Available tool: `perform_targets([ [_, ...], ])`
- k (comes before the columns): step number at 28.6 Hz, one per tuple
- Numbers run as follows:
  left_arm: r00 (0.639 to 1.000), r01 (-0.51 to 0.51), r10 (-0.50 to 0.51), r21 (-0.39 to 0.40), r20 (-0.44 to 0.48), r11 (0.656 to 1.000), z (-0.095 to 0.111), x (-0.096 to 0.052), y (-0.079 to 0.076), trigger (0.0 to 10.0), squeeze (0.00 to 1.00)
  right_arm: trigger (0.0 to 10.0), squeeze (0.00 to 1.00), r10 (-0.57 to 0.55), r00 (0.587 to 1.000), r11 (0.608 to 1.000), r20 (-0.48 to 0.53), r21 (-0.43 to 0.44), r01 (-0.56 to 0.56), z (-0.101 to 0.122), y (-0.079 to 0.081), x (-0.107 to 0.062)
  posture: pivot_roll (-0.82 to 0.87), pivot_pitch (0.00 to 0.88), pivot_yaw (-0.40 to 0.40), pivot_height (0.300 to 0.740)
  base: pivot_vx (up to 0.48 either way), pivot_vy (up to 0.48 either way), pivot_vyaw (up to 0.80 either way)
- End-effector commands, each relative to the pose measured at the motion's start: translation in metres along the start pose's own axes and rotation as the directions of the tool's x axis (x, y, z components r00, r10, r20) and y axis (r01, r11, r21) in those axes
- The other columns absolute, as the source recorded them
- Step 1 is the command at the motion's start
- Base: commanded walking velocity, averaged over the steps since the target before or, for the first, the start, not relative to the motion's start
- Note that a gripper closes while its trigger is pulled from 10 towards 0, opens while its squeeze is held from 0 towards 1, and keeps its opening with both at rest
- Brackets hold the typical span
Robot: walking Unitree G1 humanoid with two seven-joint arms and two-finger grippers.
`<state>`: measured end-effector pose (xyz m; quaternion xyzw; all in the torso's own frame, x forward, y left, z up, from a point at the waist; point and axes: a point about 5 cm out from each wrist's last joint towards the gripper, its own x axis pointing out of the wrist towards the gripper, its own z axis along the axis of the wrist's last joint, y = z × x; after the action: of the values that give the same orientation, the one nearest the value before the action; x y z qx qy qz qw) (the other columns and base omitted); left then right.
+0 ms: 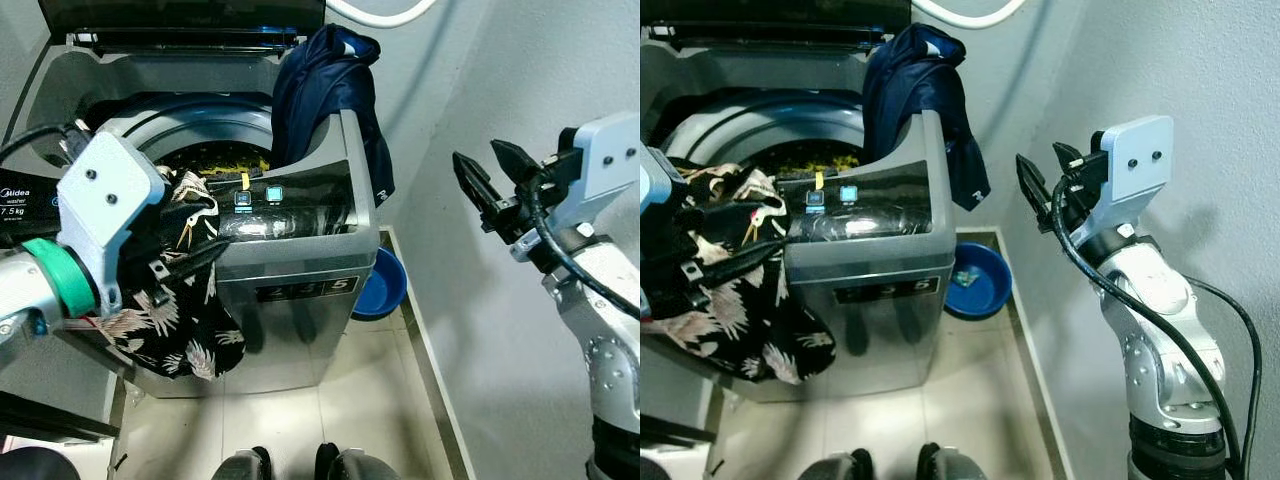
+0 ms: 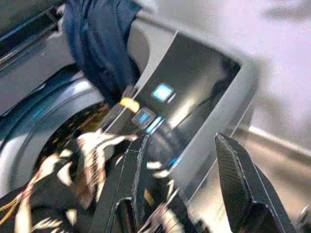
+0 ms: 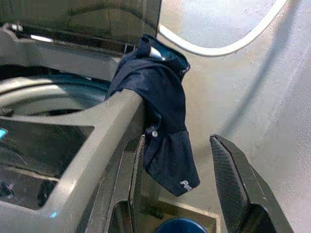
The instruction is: Clothes washing
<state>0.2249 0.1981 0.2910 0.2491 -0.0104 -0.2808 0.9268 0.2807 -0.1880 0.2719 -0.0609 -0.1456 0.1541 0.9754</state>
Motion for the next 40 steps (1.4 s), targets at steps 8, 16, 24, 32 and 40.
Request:
perform_targets([
  [8,0.998,-0.010,0.017,0.125,-0.059,0.992,-0.002,-0.018,0.010,10.0,0.00,10.0,0.00,0.065,0.998,0.997,-0.022,-0.038,-0.065,0.003,0.000,-0.005,0.03,0.149,0.037,0.740,0.000,0.000,0.00],
  [16,0.968,-0.231,0.220,0.076,0.123,0.970,0.013,0.011,0.025,10.0,0.00,10.0,0.00,-0.058,0.996,0.997,0.068,0.060,0.054,0.007,0.004,0.005,0.01,0.148,0.042,0.740,0.000,0.000,0.00],
  [24,0.846,-0.475,0.500,-0.164,0.188,0.865,0.017,0.023,0.037,10.0,0.00,10.0,0.00,-0.238,0.965,0.950,0.109,0.232,0.209,0.001,0.008,0.023,0.04,0.115,0.052,0.740,0.000,0.000,0.00],
  [32,0.751,-0.529,0.631,-0.396,0.193,0.750,0.013,0.041,0.037,10.0,0.00,10.0,0.00,-0.300,0.948,0.894,0.108,0.378,0.240,-0.008,0.017,0.042,0.05,0.100,0.025,0.740,0.000,0.000,0.00],
  [40,0.741,-0.507,0.638,-0.446,0.212,0.738,0.011,0.081,0.033,10.0,0.00,10.0,0.00,-0.185,0.972,0.889,0.147,0.447,0.102,-0.006,0.053,0.075,0.03,0.085,0.020,0.740,0.000,0.000,0.00],
])
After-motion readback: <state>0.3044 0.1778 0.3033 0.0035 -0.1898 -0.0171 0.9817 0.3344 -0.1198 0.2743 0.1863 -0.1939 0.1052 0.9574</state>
